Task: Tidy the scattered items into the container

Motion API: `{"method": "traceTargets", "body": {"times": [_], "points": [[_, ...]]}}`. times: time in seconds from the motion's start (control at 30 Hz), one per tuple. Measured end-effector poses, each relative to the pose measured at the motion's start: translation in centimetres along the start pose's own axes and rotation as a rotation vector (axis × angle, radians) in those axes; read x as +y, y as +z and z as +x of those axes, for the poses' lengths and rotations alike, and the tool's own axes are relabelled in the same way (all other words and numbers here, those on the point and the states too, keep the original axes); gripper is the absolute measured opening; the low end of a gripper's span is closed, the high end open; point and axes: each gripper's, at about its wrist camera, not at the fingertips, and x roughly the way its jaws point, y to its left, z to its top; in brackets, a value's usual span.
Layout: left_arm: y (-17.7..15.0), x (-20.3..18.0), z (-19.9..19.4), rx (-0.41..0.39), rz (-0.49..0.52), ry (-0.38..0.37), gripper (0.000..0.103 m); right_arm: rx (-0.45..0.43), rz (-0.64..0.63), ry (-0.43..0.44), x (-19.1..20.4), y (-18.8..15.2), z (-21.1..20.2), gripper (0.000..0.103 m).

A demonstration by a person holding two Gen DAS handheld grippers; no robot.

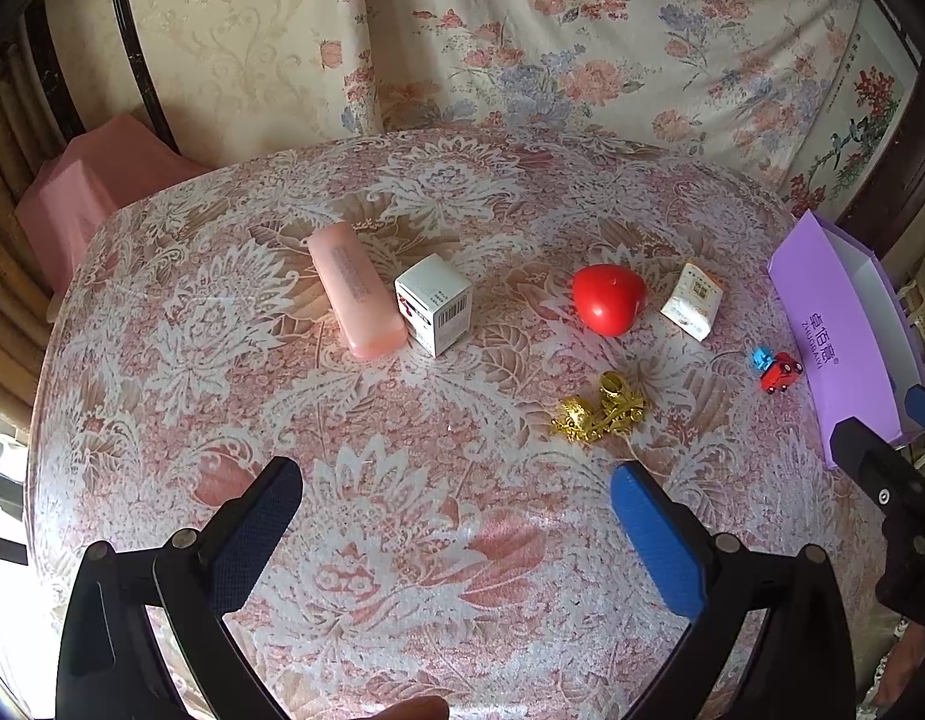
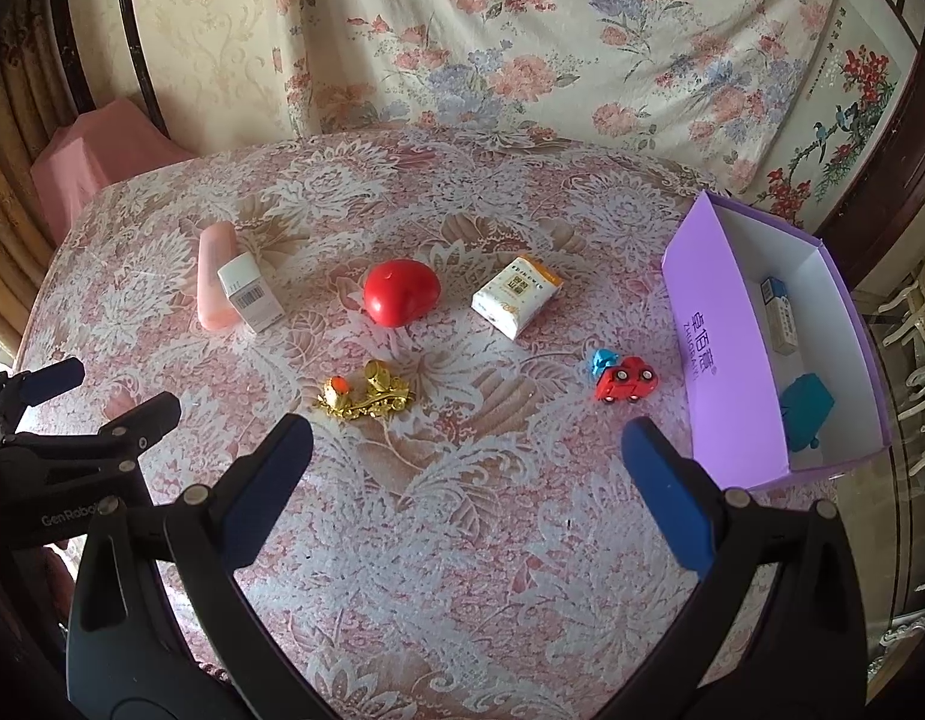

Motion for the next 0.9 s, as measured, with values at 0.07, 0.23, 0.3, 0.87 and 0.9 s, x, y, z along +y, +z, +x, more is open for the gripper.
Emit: {"method": "traceTargets", "body": {"times": [0.07,0.23,0.3,0.87,0.9], "points": [[-0.1,0.0,-0.1,-0.001,0.000,0.000,0.103,-0.002,0.002,0.002,0.0,0.0,-0.1,0.103],[-0.3,0.1,-0.2,-0.008,-0.003,0.008,0.103,-0.002,0.007,0.007,0.0,-0.2,-0.1,0.103],[-0.4,0.2,-0.3,-0.009,-0.006,0.011,0.103,-0.001,0.005,0.008,0.1,-0.3,-0.1,0.103],[-1.8,-0.1,0.2,-0.006,0.007,0.032,0.103,0.012,0.019,0.018,-0.3,-1.6,0.3,0.103],[-1.8,0.0,0.3,-0.001,0.004,0.030,0.103,0.016,0.020,0.018,-0.4,-1.7,0.3,0.103]]}}
